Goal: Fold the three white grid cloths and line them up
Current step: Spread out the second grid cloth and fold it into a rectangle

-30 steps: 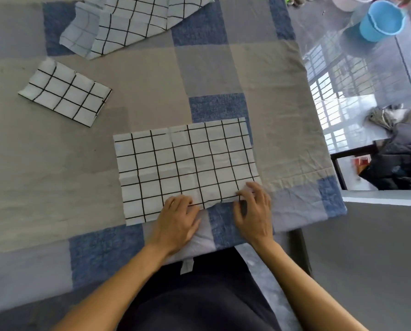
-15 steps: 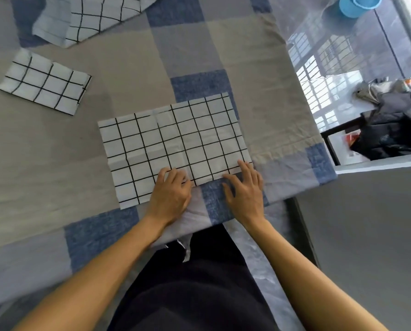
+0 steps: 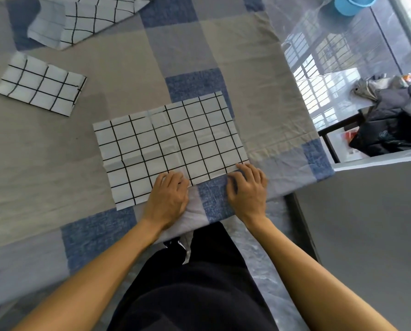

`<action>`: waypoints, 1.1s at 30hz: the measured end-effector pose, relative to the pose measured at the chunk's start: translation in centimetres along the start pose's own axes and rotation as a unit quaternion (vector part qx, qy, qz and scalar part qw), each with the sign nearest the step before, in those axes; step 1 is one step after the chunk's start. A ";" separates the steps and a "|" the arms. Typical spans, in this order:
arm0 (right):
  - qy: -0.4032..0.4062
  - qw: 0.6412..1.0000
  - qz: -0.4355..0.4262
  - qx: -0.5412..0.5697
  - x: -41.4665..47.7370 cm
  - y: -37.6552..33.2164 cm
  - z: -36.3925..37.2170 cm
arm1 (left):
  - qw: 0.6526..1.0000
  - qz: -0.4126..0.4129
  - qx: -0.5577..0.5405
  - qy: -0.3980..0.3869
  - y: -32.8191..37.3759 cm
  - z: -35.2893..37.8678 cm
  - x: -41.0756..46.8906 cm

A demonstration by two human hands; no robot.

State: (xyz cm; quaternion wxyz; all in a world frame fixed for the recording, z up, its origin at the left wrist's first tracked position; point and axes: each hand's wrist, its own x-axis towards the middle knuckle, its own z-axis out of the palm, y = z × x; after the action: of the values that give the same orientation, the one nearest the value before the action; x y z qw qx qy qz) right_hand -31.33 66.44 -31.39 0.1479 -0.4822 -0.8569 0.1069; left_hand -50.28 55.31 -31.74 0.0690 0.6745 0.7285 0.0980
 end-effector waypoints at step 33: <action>-0.230 0.961 -0.156 -0.004 6.1 -11.7 7.1 | 0.948 -0.312 -0.041 -0.053 -7.4 -0.4 -2.0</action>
State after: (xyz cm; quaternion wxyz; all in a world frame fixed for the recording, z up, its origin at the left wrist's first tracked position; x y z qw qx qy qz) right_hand -46.13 65.37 -33.29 -0.0398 -0.3055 -0.9328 0.1872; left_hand -57.36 52.75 -33.15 0.1621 0.4145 0.8931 0.0656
